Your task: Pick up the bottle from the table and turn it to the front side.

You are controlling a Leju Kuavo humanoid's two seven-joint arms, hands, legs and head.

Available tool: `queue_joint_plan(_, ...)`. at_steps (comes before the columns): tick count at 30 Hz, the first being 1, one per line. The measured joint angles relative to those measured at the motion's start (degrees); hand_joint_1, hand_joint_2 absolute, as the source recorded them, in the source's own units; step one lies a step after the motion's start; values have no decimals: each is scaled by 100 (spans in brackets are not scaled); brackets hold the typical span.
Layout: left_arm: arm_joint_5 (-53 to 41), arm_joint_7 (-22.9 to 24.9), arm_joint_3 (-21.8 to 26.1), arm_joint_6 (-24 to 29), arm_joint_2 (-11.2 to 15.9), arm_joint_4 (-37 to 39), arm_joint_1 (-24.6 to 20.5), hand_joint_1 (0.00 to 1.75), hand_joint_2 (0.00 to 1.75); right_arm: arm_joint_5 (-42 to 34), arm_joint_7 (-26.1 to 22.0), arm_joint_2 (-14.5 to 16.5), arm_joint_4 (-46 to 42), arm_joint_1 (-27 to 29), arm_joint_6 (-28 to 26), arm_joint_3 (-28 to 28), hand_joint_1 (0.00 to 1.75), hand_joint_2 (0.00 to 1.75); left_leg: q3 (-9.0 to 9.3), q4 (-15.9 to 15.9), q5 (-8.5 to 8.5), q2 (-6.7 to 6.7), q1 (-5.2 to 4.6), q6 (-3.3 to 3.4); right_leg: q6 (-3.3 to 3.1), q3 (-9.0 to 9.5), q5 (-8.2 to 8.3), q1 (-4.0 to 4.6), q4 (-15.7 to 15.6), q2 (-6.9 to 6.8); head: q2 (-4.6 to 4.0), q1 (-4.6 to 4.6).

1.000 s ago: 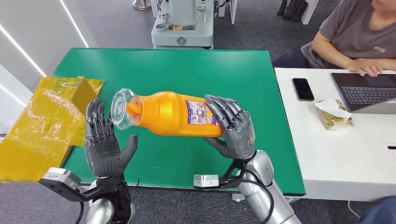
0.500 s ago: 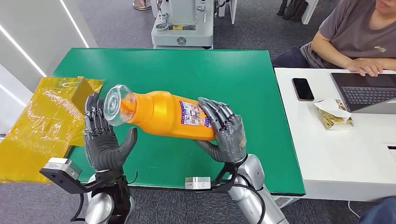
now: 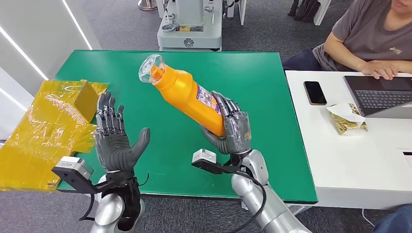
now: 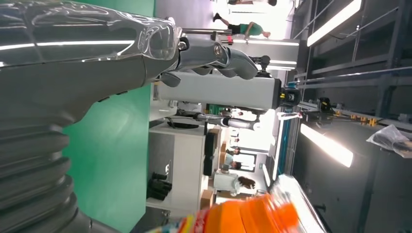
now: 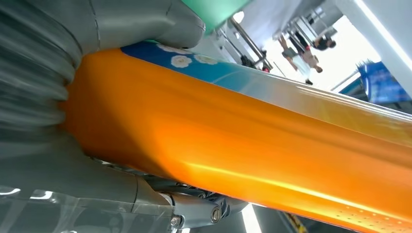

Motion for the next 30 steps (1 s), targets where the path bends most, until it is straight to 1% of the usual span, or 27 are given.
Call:
queue_joint_plan(7, -85, -47, -4, -81, 0, 57, 44, 0, 175, 303, 21, -2, 209, -37, -5, 10, 175, 175, -2, -1, -1, 0, 0, 0, 0, -3, -2, 0, 0, 1, 0, 0)
queue_joint_plan(14, -67, 1, -5, -305, -8, 137, 10, 0, 175, 178, -242, 1, 217, -26, -6, -111, 175, 175, -2, 0, 0, 0, -1, 0, 1, -2, -1, 0, -1, 1, 0, 1)
queue_joint_plan(18, -265, 176, -8, -339, -7, 339, -138, 0, 175, 294, -307, 10, 167, -1, -5, -111, 175, 175, -1, 0, 0, 1, -1, 0, 0, -2, 0, 0, 0, 1, 0, 0)
queue_joint_plan(22, -334, 247, -8, -353, -7, 494, -258, 0, 175, 341, -354, 30, 116, 30, -5, -111, 175, 175, -1, 0, 0, 1, 0, 0, -1, -2, 0, 0, 0, 2, 0, 1)
queue_joint_plan(24, -416, 343, -8, -388, -7, 584, -330, 0, 175, 351, -450, 39, 81, 52, -6, -112, 175, 175, -2, 0, 0, 0, 0, -1, -1, -3, 0, 0, 0, 1, 0, 1)
queue_joint_plan(27, -574, 534, -8, -511, -7, 758, -489, 0, 175, 337, -633, 65, -8, 105, -6, -114, 175, 175, -2, 0, 0, 0, 0, -1, -1, -3, 0, 0, 0, 1, 0, 1)
queue_joint_plan(30, -673, 674, -6, -743, -7, 940, -667, 0, 175, 239, -727, 102, -71, 138, -5, -113, 175, 175, -2, 0, 0, 0, -1, -1, -1, -2, 0, 0, 1, 1, 0, 1)
